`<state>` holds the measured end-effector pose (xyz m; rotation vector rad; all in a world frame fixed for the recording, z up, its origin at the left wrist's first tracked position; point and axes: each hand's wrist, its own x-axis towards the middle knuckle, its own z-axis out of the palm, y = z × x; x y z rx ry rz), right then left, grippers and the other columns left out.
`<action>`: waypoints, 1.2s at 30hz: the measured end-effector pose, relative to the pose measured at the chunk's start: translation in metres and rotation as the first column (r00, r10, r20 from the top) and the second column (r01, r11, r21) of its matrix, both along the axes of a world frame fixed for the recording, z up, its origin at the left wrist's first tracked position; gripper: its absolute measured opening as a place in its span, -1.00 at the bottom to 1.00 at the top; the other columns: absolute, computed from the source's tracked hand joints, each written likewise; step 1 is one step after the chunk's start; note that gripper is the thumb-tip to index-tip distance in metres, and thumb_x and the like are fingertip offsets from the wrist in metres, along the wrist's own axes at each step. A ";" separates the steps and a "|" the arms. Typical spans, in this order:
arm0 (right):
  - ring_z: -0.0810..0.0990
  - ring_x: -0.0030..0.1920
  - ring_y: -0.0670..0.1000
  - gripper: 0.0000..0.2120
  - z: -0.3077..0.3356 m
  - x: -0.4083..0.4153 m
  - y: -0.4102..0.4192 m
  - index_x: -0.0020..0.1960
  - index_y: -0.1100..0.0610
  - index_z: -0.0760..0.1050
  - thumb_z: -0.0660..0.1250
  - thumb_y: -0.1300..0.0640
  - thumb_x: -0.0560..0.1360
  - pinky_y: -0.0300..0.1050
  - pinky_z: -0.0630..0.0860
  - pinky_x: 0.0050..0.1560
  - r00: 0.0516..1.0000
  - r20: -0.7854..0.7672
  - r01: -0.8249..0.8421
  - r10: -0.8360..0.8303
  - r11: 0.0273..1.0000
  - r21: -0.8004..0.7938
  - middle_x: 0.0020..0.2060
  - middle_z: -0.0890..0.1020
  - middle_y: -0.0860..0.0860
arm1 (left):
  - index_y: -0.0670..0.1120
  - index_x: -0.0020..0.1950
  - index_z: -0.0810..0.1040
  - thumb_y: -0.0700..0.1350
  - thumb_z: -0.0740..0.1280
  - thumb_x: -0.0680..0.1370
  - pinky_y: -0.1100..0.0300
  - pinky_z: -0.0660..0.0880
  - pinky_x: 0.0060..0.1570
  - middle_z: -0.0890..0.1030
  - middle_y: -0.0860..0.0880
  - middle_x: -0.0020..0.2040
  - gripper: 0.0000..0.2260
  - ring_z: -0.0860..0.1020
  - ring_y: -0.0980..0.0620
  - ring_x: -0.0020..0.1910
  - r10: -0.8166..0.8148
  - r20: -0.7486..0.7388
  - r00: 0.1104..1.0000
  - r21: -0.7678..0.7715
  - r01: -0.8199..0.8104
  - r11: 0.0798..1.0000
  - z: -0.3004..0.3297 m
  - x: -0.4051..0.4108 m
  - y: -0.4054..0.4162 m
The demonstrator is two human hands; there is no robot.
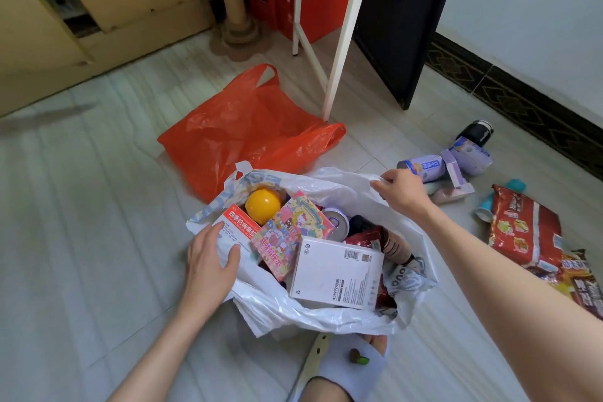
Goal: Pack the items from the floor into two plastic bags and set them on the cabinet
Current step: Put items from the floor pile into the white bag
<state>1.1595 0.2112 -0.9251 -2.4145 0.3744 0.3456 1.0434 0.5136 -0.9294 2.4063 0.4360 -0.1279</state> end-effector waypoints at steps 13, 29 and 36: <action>0.32 -0.69 -0.22 -0.76 0.137 -0.069 0.044 -0.37 0.15 0.51 0.38 0.08 0.43 -0.41 0.21 -0.65 0.998 0.042 0.037 -0.052 0.955 0.294 -0.54 0.48 -0.03 | -0.12 -0.05 0.48 -0.14 0.25 0.55 -0.03 0.18 0.36 0.55 -0.12 0.17 -0.93 0.35 -0.10 0.36 0.140 -0.717 0.683 -0.600 -0.706 0.377 0.053 -0.059 0.013; 0.40 -0.29 0.02 -0.79 0.158 -0.153 0.038 -0.15 0.34 0.60 0.31 0.18 0.46 -0.17 0.28 -0.34 0.994 -0.017 0.108 -0.108 0.939 0.326 -0.37 0.56 0.10 | -0.12 0.49 0.12 0.03 0.15 0.58 -0.07 -0.01 0.43 0.20 -0.12 0.49 -0.47 0.08 -0.06 0.50 0.133 -0.684 0.717 -0.698 -0.697 0.165 0.044 -0.072 0.001; 0.41 -0.35 -0.05 -0.88 0.156 -0.099 0.006 -0.18 0.19 0.60 0.32 0.18 0.46 -0.24 0.30 -0.32 0.998 -0.049 0.000 0.026 0.887 0.462 -0.32 0.60 0.06 | -0.22 0.38 0.32 -0.13 0.21 0.59 0.00 0.34 0.24 0.44 -0.16 0.34 -0.62 0.42 -0.13 0.31 0.317 -0.545 0.776 -0.776 -0.610 0.160 0.037 -0.033 -0.030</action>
